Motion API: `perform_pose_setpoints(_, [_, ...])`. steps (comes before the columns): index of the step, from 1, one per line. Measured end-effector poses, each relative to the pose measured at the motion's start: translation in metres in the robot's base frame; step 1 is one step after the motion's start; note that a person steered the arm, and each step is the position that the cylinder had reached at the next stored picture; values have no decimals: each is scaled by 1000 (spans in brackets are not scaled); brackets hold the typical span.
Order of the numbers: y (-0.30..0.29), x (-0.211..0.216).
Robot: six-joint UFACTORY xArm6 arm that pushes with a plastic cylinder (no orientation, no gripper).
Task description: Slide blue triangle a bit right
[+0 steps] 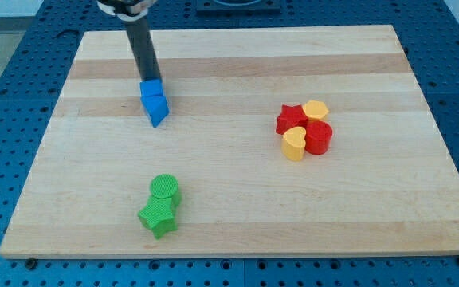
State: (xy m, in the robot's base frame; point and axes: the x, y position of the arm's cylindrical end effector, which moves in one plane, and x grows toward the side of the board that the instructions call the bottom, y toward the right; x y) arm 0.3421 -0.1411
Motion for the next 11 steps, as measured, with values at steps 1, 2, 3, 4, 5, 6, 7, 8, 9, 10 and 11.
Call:
perform_pose_setpoints(1, [1, 39])
perform_pose_setpoints(2, [1, 82])
perform_pose_setpoints(3, [1, 86])
perform_pose_setpoints(4, [-10, 77])
perform_pose_setpoints(5, [-42, 97])
perform_pose_setpoints(6, [-47, 133])
perform_pose_setpoints(7, [-36, 153])
perform_pose_setpoints(8, [-6, 162])
perform_pose_setpoints(9, [17, 162])
perform_pose_setpoints(10, [23, 162])
perform_pose_setpoints(11, [-25, 163])
